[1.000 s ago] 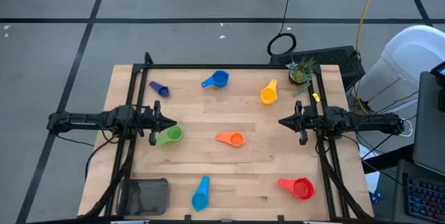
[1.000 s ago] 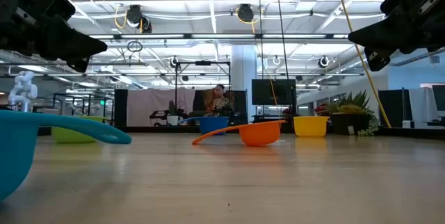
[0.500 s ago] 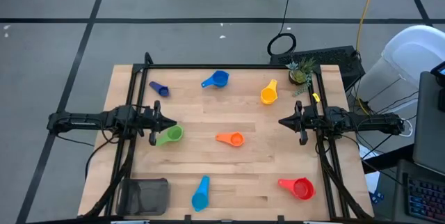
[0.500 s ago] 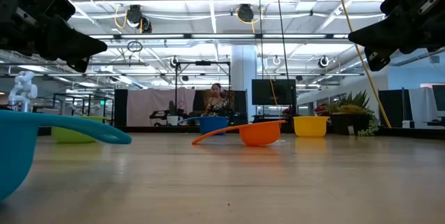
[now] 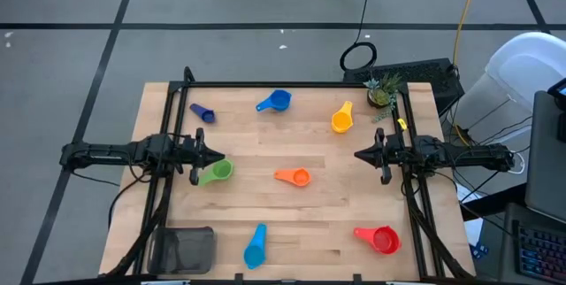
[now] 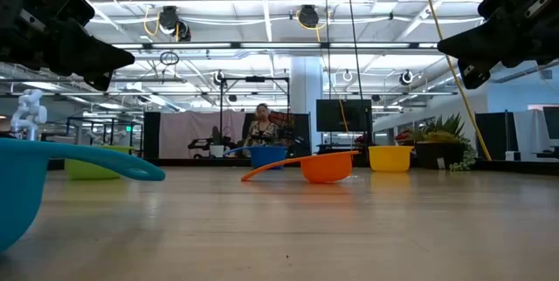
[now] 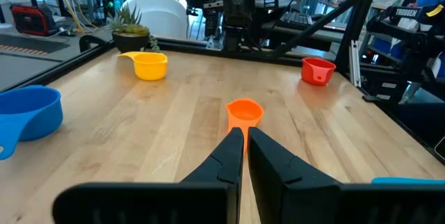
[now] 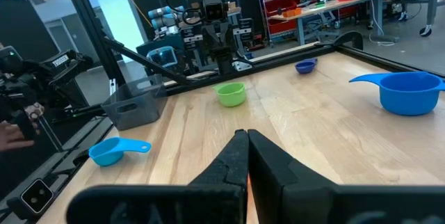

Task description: Nest measuring cups in basket

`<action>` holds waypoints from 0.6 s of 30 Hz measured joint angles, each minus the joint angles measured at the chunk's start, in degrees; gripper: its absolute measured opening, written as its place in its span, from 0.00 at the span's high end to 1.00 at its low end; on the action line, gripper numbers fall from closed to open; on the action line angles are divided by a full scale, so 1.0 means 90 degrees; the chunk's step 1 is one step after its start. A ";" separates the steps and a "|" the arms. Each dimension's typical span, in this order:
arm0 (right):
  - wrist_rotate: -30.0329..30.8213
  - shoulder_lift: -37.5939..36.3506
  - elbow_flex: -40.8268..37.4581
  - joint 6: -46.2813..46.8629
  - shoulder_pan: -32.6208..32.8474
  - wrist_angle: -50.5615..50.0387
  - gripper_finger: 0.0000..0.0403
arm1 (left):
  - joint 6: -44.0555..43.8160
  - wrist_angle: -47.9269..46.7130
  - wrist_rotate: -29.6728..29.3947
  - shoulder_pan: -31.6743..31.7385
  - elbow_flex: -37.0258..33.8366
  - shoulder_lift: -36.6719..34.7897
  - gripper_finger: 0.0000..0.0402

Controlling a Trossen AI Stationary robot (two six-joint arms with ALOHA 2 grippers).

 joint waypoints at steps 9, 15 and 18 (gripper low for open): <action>0.0007 -0.0002 -0.0015 0.1993 -0.0002 0.2858 1.00 | -0.0003 0.0631 0.0000 0.0001 0.0000 -0.0002 0.94; 0.0005 -0.0002 -0.0012 0.1727 -0.0002 0.3923 1.00 | -0.0399 0.1435 -0.0002 0.0002 0.0000 -0.0002 0.94; -0.0004 -0.0002 -0.0010 0.1712 0.0000 0.3837 1.00 | -0.0694 0.1796 -0.0002 0.0002 0.0001 -0.0002 0.94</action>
